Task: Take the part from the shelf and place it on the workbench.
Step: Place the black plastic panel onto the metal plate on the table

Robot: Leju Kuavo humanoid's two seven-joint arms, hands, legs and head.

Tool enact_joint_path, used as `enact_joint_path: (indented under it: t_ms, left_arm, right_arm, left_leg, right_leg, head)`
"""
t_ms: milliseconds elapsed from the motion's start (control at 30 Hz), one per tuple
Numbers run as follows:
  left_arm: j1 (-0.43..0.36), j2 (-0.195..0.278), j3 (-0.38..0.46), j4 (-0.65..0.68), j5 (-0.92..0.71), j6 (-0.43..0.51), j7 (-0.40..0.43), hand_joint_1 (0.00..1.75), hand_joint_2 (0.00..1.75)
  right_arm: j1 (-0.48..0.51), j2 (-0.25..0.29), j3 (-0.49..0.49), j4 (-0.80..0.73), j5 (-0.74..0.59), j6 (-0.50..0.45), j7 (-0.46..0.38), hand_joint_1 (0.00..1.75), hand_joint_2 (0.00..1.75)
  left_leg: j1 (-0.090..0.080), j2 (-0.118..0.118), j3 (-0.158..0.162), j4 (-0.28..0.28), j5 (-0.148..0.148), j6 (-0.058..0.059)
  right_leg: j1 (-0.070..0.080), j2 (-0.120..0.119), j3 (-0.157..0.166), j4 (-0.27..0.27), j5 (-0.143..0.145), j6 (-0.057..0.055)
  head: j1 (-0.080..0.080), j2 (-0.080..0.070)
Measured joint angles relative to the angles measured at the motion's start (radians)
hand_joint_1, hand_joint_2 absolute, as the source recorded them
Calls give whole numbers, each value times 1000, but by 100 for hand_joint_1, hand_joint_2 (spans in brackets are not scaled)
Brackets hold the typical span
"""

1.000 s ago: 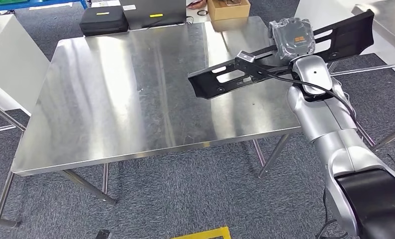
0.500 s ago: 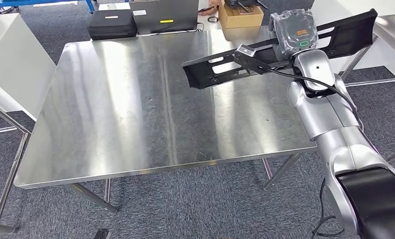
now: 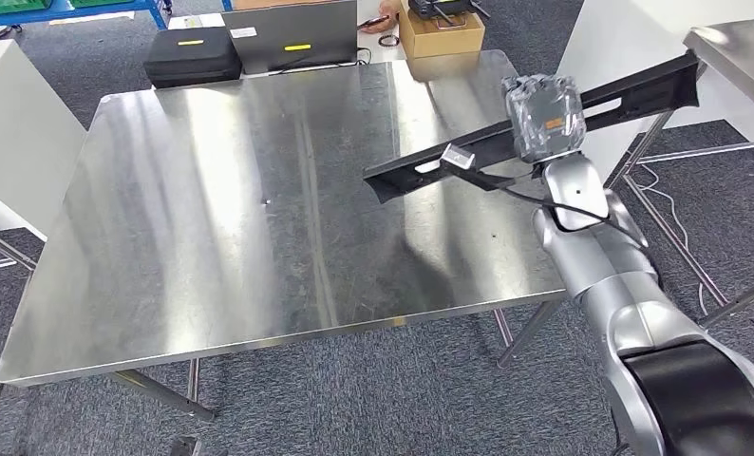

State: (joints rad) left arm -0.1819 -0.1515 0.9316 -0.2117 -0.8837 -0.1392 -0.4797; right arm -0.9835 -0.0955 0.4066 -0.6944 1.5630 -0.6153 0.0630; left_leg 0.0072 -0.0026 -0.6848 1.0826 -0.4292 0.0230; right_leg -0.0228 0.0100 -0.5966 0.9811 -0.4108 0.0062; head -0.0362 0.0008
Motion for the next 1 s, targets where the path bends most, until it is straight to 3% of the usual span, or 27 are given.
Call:
enact_joint_path:
  t_ms: [67,133,233,300,367,400,433,467,533,600,667,767,900,933,967,1000]
  left_arm:
    - [-9,0,0,0,5,11,-17,0,175]
    - [-15,-2,0,0,9,-1,-22,0,175]
    - [-15,-6,1,0,21,-62,-30,0,175]
    - [-16,-7,1,0,23,-89,-30,0,175]
    - [-17,-7,1,0,23,-105,-26,0,175]
    - [-17,-7,1,0,25,-112,-23,0,175]
    - [-15,-7,1,0,29,-117,-21,0,175]
    - [-14,-8,2,0,36,-121,-18,0,175]
    - [-11,-8,9,0,55,-123,-15,0,175]
    - [-9,-8,21,0,75,-126,-17,0,175]
    - [-1,-8,34,0,87,-131,-20,0,175]
    - [19,-5,46,0,90,-132,-21,0,175]
    - [33,-1,52,0,84,-132,-18,0,175]
    - [35,2,52,0,81,-130,-16,0,175]
    - [38,5,52,0,77,-129,-14,0,175]
    - [39,8,53,0,74,-126,-12,0,175]
  right_arm:
    - [9,25,-7,37,5,-13,-3,175,175]
    - [16,47,-15,69,-2,-13,-26,175,175]
    - [25,90,-30,105,-18,-12,-87,175,175]
    - [27,122,-36,134,-23,-10,-115,175,175]
    - [39,163,-38,169,-22,-8,-141,175,175]
    - [49,183,-38,185,-18,-6,-154,175,175]
    - [58,207,-38,201,-13,-3,-168,175,175]
    - [65,231,-36,216,-9,1,-181,175,175]
    - [69,279,-31,239,-1,15,-202,175,175]
    - [70,322,-24,257,1,31,-213,175,175]
    - [72,356,-17,272,-3,38,-219,175,175]
    - [74,385,-10,287,-12,48,-215,175,175]
    - [87,394,-10,297,-33,49,-200,175,175]
    - [93,392,-10,300,-37,49,-194,175,175]
    - [99,389,-12,301,-40,49,-186,175,175]
    - [103,386,-14,302,-42,48,-178,175,175]
  left_leg:
    - [-6,0,38,-86,26,12]
    - [-12,-1,48,-99,22,21]
    - [-8,1,73,-121,40,35]
    - [-7,4,80,-128,44,41]
    - [-9,5,81,-128,44,45]
    - [-9,3,81,-128,43,45]
    - [-10,0,81,-127,42,45]
    - [-11,-2,80,-125,40,44]
    - [-12,-6,78,-114,33,37]
    - [-15,-8,72,-98,22,26]
    - [-14,-9,67,-90,16,17]
    - [-7,-7,56,-66,-4,-1]
    - [8,-3,-56,168,-115,-28]
    - [12,-2,-70,192,-116,-31]
    - [16,-1,-64,176,-98,-34]
    - [20,0,-36,121,-65,-35]
  right_leg:
    - [2,4,1,-1,-3,5]
    - [4,4,5,-4,-7,16]
    - [9,-1,-2,14,-22,27]
    - [9,-4,-36,86,-58,21]
    - [10,-5,-101,217,-109,15]
    - [10,-5,-128,270,-124,16]
    - [10,-5,-139,287,-124,21]
    - [10,-5,-128,260,-107,27]
    - [9,-5,-64,123,-52,38]
    - [9,-5,-14,27,-19,33]
    - [13,-4,-7,15,-15,18]
    - [5,-4,-3,11,-11,1]
    - [1,-5,0,9,-12,-9]
    - [0,-6,1,10,-12,-9]
    - [-1,-6,1,10,-13,-8]
    - [-3,-5,2,10,-13,-7]
  head:
    - [0,0]
    - [1,0]
    - [3,0]
    - [4,0]
    - [6,0]
    - [6,0]
    - [7,0]
    - [8,0]
    - [9,0]
    - [8,0]
    - [8,0]
    - [6,0]
    - [-2,0]
    - [-2,0]
    - [-2,0]
    - [-2,0]
